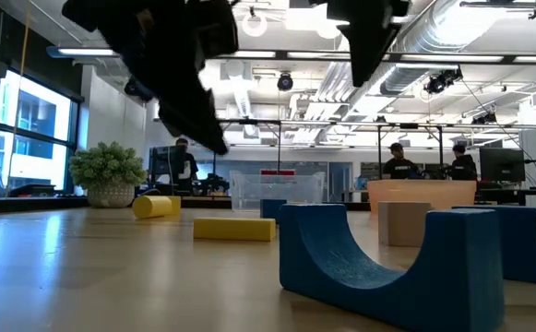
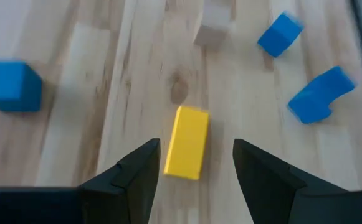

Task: Sort & place blocks by color
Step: Put the yellow block into the transparent bin

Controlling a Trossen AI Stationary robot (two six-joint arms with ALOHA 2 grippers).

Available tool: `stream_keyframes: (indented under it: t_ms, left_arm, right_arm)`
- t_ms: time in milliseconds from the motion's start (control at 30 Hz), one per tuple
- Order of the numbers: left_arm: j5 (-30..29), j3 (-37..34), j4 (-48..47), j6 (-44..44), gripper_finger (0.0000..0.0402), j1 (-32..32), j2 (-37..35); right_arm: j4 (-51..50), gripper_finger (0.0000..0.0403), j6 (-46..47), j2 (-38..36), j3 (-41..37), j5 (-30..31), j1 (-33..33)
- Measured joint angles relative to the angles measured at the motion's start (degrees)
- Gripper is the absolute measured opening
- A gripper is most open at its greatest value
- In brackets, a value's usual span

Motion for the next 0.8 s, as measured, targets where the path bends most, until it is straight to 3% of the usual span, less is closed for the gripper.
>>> stream_keyframes:
  t_ms: [400, 800]
  left_arm:
    - [0.2, 0.5, 2.9, 1.6, 0.0193, -2.3, 7.7]
    - [-2.1, 6.3, 0.9, 2.5, 0.0193, -2.6, 12.9]
  right_arm:
    - [0.1, 0.0149, 2.7, 0.0, -1.2, -1.8, 1.8]
    - [0.0, 0.0149, 3.6, 0.0, -1.2, -3.0, 2.1]
